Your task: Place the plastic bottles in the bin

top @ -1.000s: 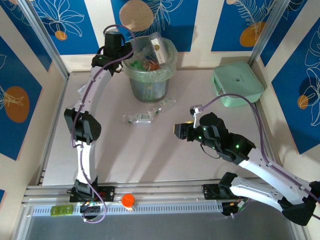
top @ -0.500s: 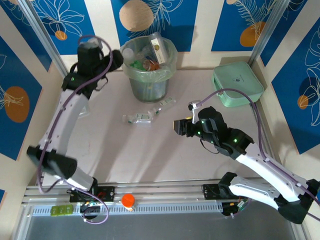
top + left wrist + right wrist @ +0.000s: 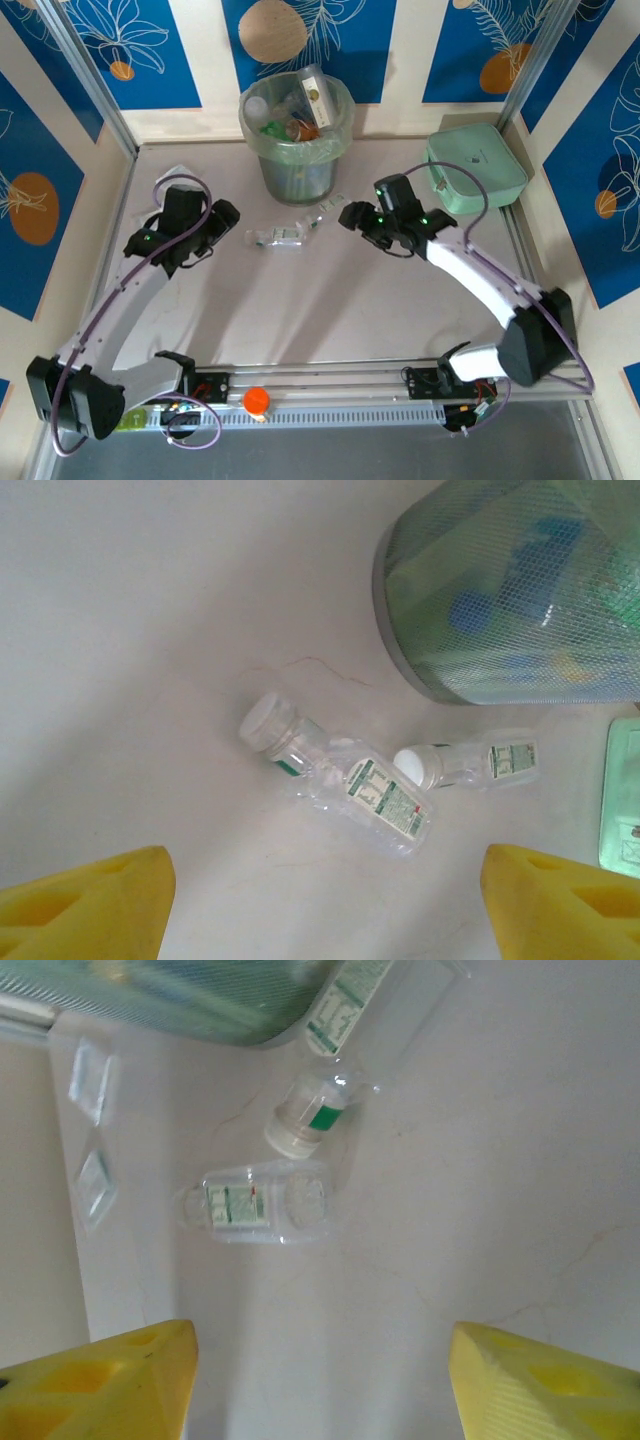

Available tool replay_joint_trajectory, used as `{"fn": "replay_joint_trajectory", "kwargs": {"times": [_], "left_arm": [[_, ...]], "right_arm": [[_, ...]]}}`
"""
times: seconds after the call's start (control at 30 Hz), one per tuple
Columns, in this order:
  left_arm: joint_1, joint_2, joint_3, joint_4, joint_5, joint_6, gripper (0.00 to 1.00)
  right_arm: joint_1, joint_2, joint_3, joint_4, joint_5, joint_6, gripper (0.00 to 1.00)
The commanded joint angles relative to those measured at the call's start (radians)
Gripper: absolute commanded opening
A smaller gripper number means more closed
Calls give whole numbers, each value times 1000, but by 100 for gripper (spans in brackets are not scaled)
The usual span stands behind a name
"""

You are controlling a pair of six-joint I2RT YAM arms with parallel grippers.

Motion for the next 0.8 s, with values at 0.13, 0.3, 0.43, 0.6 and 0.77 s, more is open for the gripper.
{"fn": "replay_joint_trajectory", "kwargs": {"times": [0.13, 0.3, 0.43, 0.6, 0.77], "left_arm": [[-4, -65, -45, -79, -129, 59, 80], [-3, -78, -70, -70, -150, 76, 82], [-5, -70, -71, -72, -138, 81, 82], [-6, -66, -80, -70, -132, 80, 83], [-5, -67, -77, -71, -145, 83, 83]], "right_arm": [[-47, 340, 319, -181, -40, 269, 79], [-75, 516, 428, -156, -102, 340, 82], [-83, 623, 518, -158, -115, 357, 91], [-105, 726, 616, -178, -153, 369, 94], [-113, 843, 747, -297, -176, 394, 91]]}}
